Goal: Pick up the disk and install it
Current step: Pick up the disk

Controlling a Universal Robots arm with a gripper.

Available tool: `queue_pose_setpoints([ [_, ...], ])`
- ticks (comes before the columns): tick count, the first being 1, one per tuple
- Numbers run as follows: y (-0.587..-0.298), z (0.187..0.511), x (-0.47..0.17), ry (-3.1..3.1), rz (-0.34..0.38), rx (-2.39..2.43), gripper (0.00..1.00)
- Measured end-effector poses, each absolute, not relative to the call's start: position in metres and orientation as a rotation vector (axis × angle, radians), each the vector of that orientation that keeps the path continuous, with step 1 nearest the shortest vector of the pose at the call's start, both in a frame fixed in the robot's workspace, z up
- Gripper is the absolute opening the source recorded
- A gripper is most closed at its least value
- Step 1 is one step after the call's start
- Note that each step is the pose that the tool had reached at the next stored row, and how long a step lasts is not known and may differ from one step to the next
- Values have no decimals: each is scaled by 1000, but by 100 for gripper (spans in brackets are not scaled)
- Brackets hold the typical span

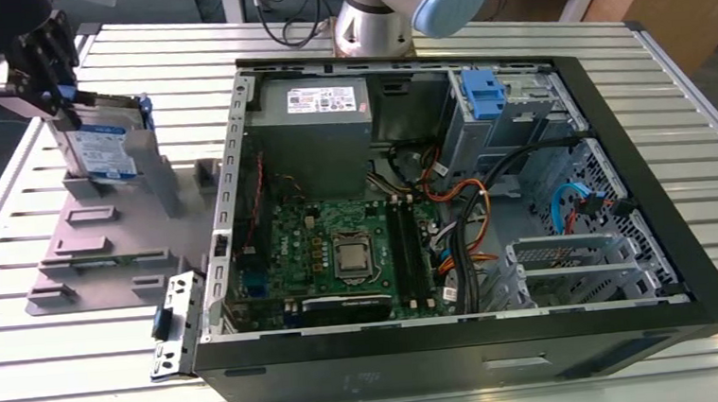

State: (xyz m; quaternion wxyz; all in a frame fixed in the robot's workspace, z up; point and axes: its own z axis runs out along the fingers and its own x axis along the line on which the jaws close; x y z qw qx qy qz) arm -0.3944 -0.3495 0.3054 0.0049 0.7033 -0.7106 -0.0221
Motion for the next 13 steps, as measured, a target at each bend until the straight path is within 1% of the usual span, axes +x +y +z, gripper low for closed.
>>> queue_pose_setpoints([
  [13, -350, 315, -394, -2225, -69, 2203, 37],
])
